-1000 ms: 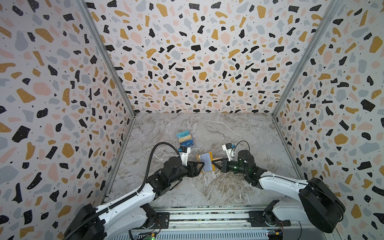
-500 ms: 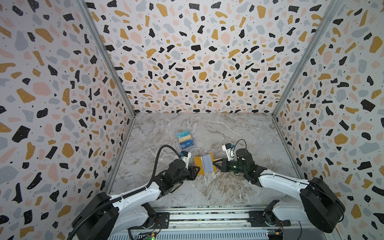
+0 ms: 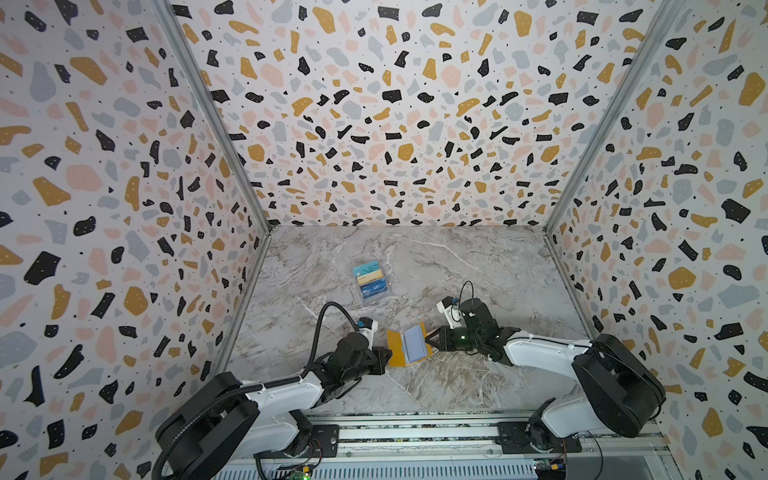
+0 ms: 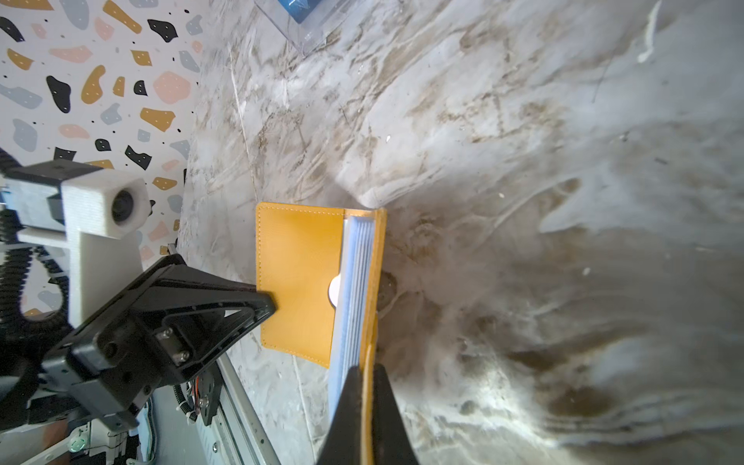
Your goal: Take the credit cards out of the card holder
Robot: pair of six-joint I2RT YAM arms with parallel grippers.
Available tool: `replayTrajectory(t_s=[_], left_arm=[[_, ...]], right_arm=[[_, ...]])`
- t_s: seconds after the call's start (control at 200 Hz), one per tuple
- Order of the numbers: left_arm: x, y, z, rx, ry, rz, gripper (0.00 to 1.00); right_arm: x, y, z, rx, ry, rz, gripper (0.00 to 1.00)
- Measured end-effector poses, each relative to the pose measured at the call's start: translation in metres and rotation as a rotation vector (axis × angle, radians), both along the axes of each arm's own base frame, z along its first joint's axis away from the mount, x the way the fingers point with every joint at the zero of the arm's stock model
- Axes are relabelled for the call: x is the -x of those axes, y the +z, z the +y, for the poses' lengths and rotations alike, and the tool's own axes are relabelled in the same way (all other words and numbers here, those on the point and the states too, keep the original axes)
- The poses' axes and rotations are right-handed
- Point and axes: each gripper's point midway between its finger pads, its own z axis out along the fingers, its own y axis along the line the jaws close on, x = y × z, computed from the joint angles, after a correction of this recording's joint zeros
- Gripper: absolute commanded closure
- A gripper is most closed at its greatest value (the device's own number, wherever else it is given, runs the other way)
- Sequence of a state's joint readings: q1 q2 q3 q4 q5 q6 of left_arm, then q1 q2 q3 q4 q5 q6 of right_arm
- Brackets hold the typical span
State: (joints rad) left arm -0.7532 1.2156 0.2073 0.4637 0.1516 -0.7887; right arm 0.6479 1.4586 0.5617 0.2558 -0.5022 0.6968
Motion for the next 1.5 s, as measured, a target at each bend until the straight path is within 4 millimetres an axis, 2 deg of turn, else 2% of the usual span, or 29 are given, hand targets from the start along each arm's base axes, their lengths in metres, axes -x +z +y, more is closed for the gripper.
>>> replayTrajectory(t_s=[0.195,0.41,0.621,0.706,0.951,1.101,1.226,1.381,1.502], left_arm=[[0.001,-0.007,0.002,-0.007,0.004,0.001,0.9],[0.003,-0.02,0.003,-0.039,-0.005,0.022,0.85],[0.0,-0.018,0.002,-0.036,-0.008,0.005,0.73],[-0.001,-0.016,0.001,-0.036,-0.009,-0.006,0.63],[-0.011,-0.014,0.002,-0.092,-0.001,-0.035,0.57],[-0.015,-0.012,0.007,-0.136,0.019,-0.033,0.53],[-0.016,-0.007,0.011,-0.167,0.027,-0.03,0.46],[-0.02,0.014,0.01,-0.171,0.033,-0.053,0.46],[-0.025,0.032,0.007,-0.165,0.027,-0.081,0.49]], right_arm=[[-0.001,-0.005,-0.002,0.017,-0.003,0.001,0.89],[-0.002,-0.021,-0.011,0.083,-0.019,0.01,0.73],[-0.002,-0.031,-0.02,0.144,-0.04,0.014,0.69],[-0.003,-0.036,-0.024,0.179,-0.052,0.014,0.66],[-0.01,-0.037,-0.034,0.284,-0.074,-0.019,0.6],[-0.011,-0.028,-0.037,0.33,-0.071,-0.05,0.51],[-0.016,-0.008,-0.035,0.345,-0.064,-0.099,0.41],[-0.022,0.02,-0.029,0.337,-0.058,-0.16,0.39],[-0.024,0.035,-0.024,0.326,-0.047,-0.186,0.39]])
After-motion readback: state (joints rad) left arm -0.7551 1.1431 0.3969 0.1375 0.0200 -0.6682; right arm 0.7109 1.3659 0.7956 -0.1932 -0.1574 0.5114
